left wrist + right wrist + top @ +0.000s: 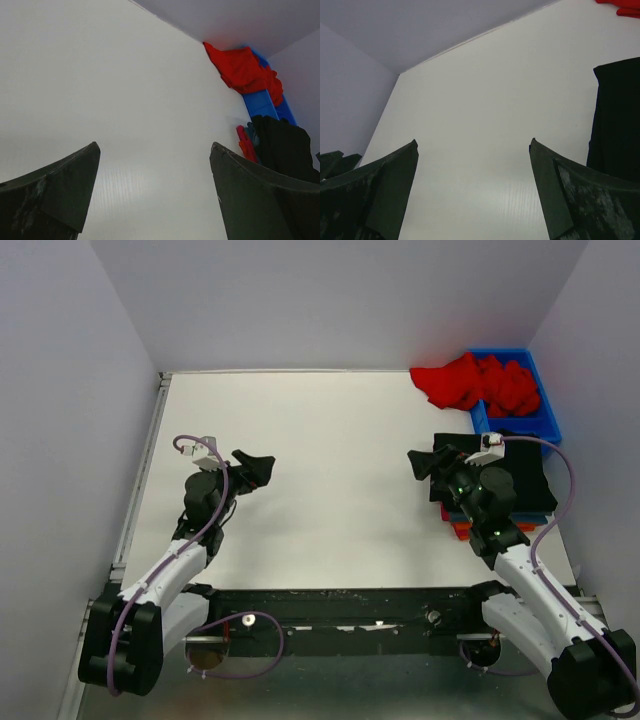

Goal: Fold and stack the t-shirts
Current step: Grab crumpled tshirt from bin with the right arm

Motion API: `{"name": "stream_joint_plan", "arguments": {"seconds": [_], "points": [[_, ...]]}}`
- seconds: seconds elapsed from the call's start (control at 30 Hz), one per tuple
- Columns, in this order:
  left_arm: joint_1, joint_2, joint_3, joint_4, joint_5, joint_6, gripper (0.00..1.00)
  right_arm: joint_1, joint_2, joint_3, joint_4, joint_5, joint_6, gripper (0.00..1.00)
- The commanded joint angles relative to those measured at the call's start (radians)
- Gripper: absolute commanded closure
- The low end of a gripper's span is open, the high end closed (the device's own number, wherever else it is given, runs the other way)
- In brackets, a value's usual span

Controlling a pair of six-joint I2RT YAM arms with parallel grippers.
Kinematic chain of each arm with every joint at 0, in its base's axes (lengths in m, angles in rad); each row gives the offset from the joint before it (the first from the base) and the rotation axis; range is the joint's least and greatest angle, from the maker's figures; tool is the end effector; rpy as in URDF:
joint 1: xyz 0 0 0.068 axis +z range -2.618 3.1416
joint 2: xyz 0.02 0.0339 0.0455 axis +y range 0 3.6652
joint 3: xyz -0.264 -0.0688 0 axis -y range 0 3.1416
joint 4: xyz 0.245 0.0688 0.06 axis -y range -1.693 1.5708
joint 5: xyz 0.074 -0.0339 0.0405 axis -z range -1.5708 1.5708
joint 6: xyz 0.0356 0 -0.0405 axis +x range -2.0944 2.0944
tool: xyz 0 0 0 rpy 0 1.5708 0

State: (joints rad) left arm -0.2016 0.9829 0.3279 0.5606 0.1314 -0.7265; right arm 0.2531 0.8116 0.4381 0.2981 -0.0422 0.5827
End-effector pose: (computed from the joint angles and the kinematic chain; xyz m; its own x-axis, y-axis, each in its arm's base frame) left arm 0.2080 -0.0473 0.2212 -0.2858 -0.6137 -0.7360 0.1826 0.7191 -0.6705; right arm 0.1909 0.0509 0.2632 -0.2210 0.5107 -0.8309 -0.2028 0.8092 0.5514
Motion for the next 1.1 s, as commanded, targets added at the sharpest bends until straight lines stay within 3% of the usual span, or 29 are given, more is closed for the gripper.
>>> {"name": "stream_joint_plan", "arguments": {"seconds": [0.0,0.13,0.27,0.47,1.07], "points": [[-0.001,0.011,-0.007,0.039,0.005,-0.007,0.01,-0.005,-0.005,-0.004,0.012,0.01,-0.011,0.0],[-0.001,0.02,-0.016,0.073,0.037,-0.013,0.01,-0.005,0.003,0.004,0.006,0.036,-0.02,0.0],[-0.001,0.039,-0.016,0.101,0.06,-0.016,0.01,-0.005,0.053,0.065,-0.068,0.158,-0.021,0.0],[-0.004,0.059,-0.016,0.125,0.091,-0.027,0.01,-0.046,0.23,0.339,-0.338,0.265,-0.014,0.0],[-0.015,0.086,-0.007,0.147,0.125,-0.03,0.01,-0.377,0.902,1.003,-0.585,0.313,0.176,0.02]]}}
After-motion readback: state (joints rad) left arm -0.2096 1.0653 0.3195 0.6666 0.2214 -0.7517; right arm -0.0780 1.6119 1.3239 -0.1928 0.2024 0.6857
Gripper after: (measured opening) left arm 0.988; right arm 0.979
